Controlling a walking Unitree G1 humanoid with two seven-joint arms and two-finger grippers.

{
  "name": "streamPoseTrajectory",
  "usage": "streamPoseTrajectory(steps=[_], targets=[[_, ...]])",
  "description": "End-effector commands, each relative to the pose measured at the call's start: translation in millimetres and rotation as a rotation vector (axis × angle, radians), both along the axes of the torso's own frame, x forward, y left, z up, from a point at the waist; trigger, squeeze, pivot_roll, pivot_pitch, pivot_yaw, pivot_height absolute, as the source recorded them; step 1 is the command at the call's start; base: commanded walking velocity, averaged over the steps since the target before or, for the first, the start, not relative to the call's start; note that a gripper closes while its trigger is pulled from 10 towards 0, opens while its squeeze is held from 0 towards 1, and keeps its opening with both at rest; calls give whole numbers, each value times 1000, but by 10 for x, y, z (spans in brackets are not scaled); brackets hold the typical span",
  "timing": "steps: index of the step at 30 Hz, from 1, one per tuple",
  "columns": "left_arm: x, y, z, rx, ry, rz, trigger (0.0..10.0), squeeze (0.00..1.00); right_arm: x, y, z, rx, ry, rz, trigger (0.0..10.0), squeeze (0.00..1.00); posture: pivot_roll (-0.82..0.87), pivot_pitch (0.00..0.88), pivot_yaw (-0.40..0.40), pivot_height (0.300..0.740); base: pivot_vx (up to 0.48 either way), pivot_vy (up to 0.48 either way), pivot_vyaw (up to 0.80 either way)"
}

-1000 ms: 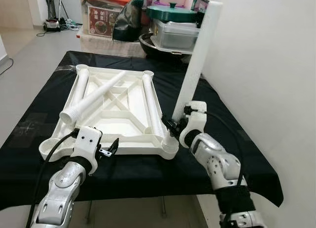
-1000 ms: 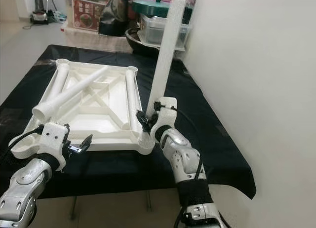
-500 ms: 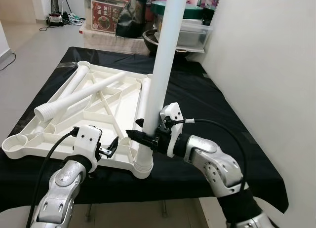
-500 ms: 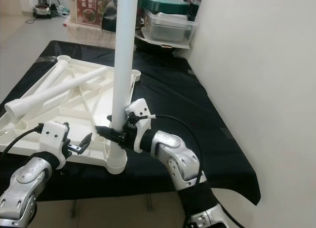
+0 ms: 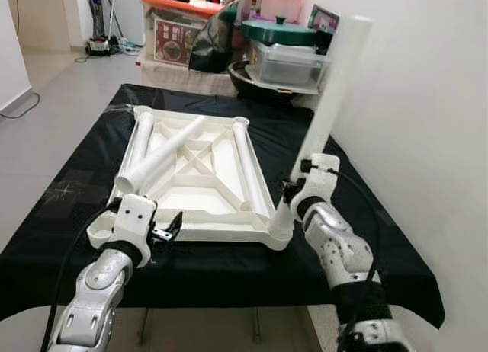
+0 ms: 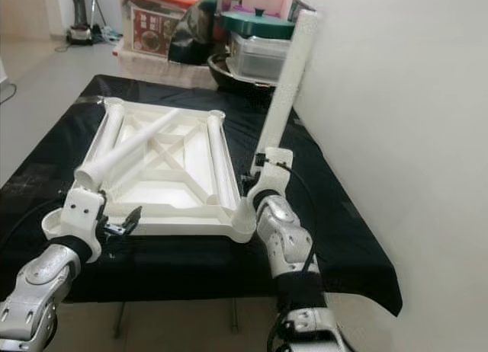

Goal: Building children table

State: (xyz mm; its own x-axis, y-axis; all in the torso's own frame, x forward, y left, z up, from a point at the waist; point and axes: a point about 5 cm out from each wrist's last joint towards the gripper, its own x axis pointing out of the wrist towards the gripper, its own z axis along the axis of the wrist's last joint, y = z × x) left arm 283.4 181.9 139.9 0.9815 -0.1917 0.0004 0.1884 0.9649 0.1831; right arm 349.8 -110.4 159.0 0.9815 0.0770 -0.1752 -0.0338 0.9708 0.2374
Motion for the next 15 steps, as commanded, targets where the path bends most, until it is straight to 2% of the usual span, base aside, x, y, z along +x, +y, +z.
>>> streamPoseTrajectory(steps=[1,2,3,4,5,9,10,11,14,15], targets=[[-4,-40,-28,-8,9,-9,10000,0,-61,53,-218,-7,133,22,10000,0,152,0,-207,740,0,0,0],[-4,-36,-29,-6,10,-9,10000,0,-67,153,-163,-9,93,73,10000,0,156,0,-202,740,0,0,0],[-4,-36,-29,-6,10,-9,10000,0,-67,153,-163,-9,93,73,10000,0,156,0,-202,740,0,0,0],[-4,-31,-30,-5,12,-9,10000,0,-76,240,-86,14,54,130,10000,0,153,0,-200,740,0,0,0],[-2,-27,-29,-3,12,-9,10000,0,-60,268,-11,26,7,158,10000,1000,149,0,-199,740,0,0,0],[4,-23,-27,-2,12,-8,10000,0,-32,294,105,50,-39,235,10000,1000,152,0,-201,740,0,0,0],[5,-24,-27,-3,12,-9,10000,0,-43,322,168,63,-74,326,10000,0,149,0,-200,740,0,0,0],[5,-24,-27,-3,12,-9,10000,0,-43,322,168,63,-74,326,10000,0,149,0,-200,740,0,0,0],[14,-26,-28,-3,12,-13,10000,0,-225,447,501,116,-242,722,10000,0,144,0,-198,740,0,0,0],[14,-26,-28,-3,12,-13,10000,0,-225,447,501,116,-242,722,10000,0,144,0,-198,740,0,0,0]])
